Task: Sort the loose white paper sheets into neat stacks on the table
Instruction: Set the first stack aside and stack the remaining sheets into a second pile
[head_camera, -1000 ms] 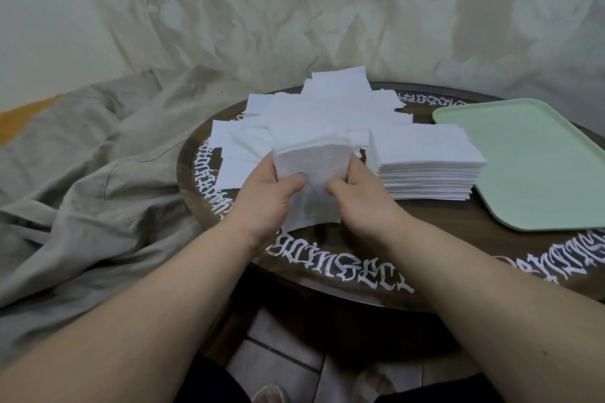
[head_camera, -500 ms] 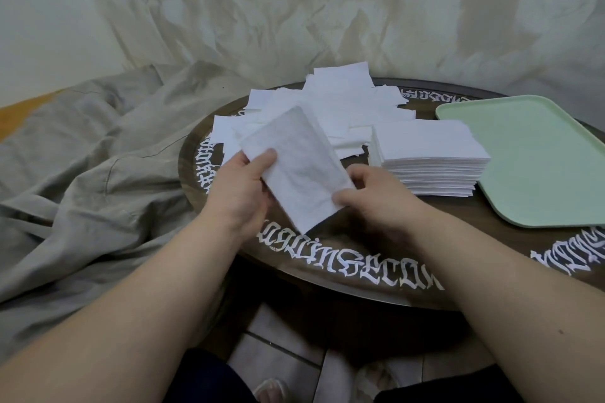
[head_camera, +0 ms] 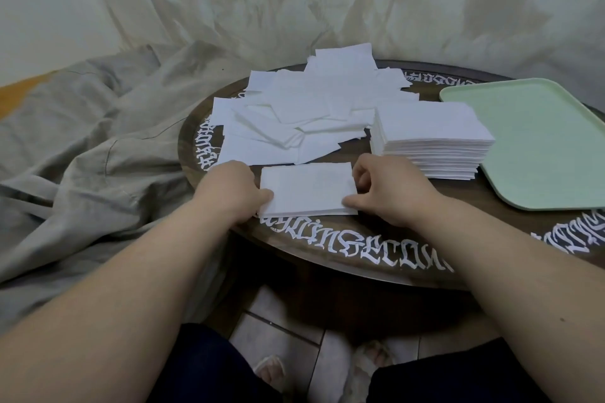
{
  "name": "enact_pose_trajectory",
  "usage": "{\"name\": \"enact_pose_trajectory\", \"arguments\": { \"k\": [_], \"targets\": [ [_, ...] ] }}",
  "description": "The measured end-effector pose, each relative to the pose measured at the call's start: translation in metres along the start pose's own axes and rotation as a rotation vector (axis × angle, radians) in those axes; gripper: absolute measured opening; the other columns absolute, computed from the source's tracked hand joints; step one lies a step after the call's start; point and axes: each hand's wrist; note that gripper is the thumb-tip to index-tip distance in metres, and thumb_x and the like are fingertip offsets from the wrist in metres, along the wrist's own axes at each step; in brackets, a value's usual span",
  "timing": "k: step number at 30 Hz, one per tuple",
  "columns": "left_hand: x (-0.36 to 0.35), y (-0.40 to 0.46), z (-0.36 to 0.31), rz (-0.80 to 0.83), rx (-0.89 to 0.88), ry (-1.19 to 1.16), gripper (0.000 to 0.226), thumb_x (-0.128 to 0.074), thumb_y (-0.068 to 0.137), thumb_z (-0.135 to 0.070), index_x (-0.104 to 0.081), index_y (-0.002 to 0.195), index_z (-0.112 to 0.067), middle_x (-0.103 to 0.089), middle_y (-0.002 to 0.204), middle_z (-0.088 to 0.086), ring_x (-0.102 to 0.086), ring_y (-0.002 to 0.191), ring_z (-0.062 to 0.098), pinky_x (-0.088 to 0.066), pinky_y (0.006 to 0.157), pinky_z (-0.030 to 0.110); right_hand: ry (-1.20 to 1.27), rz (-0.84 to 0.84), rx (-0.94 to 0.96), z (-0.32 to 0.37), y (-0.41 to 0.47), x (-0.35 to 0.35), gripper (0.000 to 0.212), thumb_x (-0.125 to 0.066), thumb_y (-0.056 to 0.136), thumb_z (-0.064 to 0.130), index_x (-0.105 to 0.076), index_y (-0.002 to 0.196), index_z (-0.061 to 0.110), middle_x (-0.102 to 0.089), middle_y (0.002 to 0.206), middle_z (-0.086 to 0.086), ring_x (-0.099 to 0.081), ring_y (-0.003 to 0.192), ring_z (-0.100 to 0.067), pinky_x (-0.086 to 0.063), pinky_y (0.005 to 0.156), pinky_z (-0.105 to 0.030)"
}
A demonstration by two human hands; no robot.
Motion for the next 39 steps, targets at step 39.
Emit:
{"name": "enact_pose_trajectory", "arguments": {
  "k": [39],
  "targets": [
    [-0.013,-0.007,0.0,0.017,-0.506,0.014,0.007,-0.067,0.082,-0.032,-0.066,0.085,-0.026,-0.062,0.1,-0.006,-0.056,0.093,0.012,-0.037,0.076,0.024,-0.221,0.099,0.274,-0.012,0.01,0.0,0.015,-0.061,0.087,0.036,-0.07,0.09,0.024,-0.049,0.087,0.011,-0.049,0.08,-0.011,-0.034,0.068,-0.025]
  ]
}}
Point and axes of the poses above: each hand's wrist, its own y-axis towards the middle knuckle, its own x-axis out of the back of the hand, z = x × y
